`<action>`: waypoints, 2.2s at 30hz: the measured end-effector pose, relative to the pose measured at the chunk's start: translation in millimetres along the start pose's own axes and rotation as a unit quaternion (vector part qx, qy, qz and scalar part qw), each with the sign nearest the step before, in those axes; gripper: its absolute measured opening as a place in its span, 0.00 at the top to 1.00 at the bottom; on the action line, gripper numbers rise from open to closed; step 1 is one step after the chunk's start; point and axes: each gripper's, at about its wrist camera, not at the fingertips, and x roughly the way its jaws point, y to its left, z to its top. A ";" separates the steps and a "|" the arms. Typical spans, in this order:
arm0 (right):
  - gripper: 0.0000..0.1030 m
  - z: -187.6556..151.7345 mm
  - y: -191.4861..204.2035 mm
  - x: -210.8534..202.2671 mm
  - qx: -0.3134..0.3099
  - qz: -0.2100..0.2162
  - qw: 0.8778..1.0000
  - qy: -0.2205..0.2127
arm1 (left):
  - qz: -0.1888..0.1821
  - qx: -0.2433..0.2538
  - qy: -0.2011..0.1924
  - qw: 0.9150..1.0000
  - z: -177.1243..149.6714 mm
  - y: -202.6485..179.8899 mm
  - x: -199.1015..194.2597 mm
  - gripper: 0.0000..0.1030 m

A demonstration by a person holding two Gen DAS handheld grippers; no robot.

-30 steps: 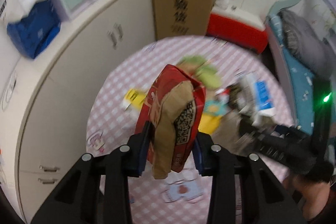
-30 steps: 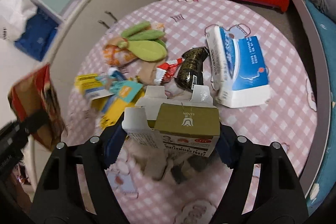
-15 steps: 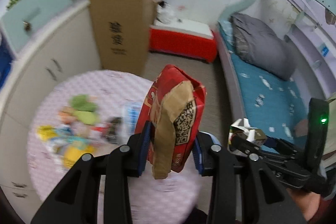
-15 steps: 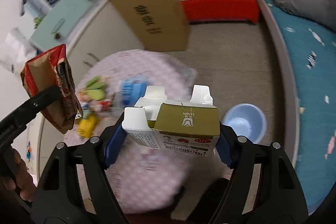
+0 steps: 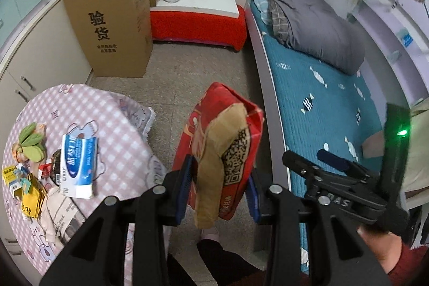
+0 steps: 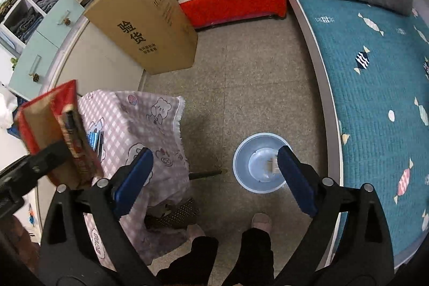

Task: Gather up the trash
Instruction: 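Carry both items to the blue basin and release them inside, then move both grippers back over the table toward the blue tissue box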

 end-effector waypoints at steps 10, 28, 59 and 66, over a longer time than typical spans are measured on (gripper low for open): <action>0.10 5.5 -16.6 -26.9 -0.024 -0.020 0.999 -0.037 | -0.009 0.024 0.023 0.999 6.7 -38.5 21.3 0.65; 0.09 18.1 -42.0 -57.8 0.015 -0.062 0.993 -0.099 | -0.041 0.005 0.018 0.999 27.8 -48.7 26.2 0.22; 0.09 -22.3 200.9 19.7 -0.138 0.033 0.990 -0.016 | 0.046 -0.179 -0.029 0.982 -49.4 216.3 -64.9 0.22; 0.09 -44.1 239.4 56.1 -0.129 0.027 0.991 0.008 | 0.054 -0.230 0.000 0.972 -79.6 301.2 -53.1 0.22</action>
